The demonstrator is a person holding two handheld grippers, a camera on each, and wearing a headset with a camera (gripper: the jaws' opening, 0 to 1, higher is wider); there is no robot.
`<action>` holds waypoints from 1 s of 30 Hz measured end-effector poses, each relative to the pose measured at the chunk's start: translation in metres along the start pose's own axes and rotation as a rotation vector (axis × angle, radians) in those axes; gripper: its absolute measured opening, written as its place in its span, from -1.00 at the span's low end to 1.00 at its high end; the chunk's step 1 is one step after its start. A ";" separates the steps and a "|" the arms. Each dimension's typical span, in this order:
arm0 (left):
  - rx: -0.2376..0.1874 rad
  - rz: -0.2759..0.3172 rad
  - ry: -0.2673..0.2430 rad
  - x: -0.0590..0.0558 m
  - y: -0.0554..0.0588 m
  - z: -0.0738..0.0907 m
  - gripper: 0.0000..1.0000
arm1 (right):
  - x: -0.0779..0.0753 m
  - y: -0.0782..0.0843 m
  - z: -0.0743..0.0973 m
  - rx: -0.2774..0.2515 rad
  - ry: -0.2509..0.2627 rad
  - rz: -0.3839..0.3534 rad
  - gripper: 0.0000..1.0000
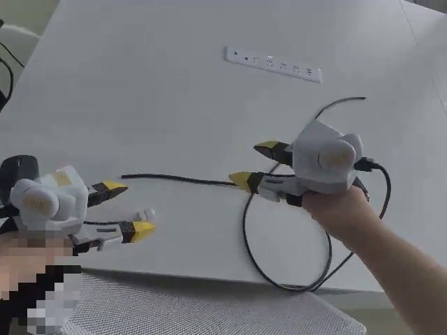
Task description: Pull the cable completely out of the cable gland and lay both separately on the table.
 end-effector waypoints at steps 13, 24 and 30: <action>-0.116 0.067 -0.030 -0.007 -0.015 0.030 0.63 | 0.005 0.027 0.033 -0.092 0.015 -0.107 0.41; -0.162 0.067 -0.060 -0.011 -0.021 0.054 0.83 | 0.021 0.055 0.053 -0.136 0.020 -0.153 0.76; -0.137 0.049 -0.061 -0.014 -0.019 0.056 0.86 | 0.030 0.087 0.060 -0.083 0.005 -0.188 0.87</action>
Point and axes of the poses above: the centre of the closed fingertips' face, and the gripper's own axes: z roughly backward along the fingers, x roughly to its left, y roughly out of its underside, the point moved 8 cm from there along z, roughly backward along the fingers, and after that the axes turned 3 degrees about -y, right-handed, at the moved point
